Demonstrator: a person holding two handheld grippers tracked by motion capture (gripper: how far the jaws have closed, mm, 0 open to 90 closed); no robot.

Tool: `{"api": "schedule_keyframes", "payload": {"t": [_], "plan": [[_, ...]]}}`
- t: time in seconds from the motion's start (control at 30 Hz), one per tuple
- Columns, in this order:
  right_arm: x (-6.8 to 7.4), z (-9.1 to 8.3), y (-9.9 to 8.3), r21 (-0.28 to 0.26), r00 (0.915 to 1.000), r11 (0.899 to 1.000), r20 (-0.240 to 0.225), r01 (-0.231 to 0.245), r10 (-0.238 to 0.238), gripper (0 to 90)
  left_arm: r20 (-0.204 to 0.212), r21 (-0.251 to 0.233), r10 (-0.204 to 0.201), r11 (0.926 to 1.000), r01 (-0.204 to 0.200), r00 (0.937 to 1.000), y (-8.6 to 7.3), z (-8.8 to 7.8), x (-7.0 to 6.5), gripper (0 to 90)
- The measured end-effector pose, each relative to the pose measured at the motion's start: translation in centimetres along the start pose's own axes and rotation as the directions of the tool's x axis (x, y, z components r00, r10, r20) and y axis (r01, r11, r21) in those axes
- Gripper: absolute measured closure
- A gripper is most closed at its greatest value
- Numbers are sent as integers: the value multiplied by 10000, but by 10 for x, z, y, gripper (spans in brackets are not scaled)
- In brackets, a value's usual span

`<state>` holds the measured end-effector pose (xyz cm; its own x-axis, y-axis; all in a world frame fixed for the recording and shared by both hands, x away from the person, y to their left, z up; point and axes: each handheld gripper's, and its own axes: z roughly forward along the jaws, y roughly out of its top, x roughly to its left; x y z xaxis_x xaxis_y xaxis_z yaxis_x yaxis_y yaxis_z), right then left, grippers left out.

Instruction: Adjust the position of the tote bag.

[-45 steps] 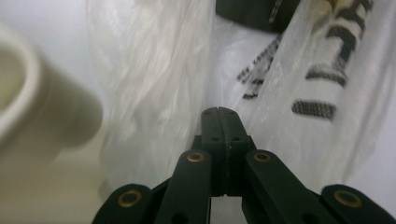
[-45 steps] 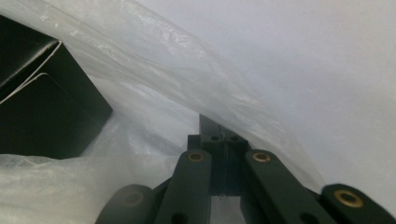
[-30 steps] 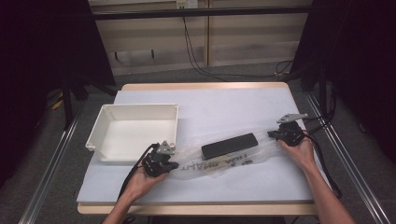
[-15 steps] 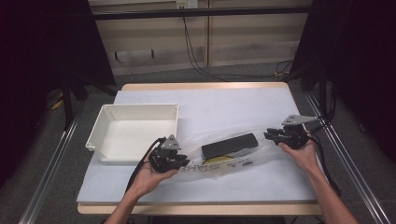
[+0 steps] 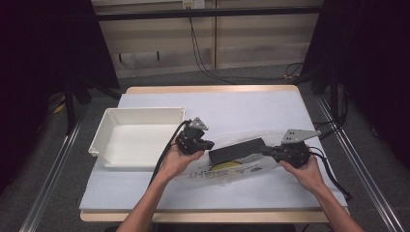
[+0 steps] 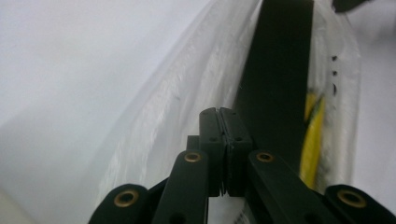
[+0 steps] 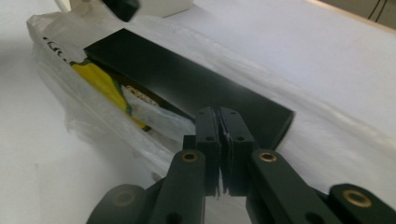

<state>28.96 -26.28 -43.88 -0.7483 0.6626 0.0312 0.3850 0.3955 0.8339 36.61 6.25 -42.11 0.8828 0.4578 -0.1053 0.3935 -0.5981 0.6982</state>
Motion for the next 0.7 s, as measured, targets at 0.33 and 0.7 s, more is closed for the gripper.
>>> {"api": "schedule_keyframes", "payload": {"t": [0.33,0.7], "plan": [[11,23,-10,794,9992,9965,-319,264,-239,898,349,1614,80,9868,-135,9994,15,33,12,893],[17,40,-20,1486,9983,9881,-490,394,-324,900,-107,2517,-154,9676,176,9998,33,49,11,900]]}}
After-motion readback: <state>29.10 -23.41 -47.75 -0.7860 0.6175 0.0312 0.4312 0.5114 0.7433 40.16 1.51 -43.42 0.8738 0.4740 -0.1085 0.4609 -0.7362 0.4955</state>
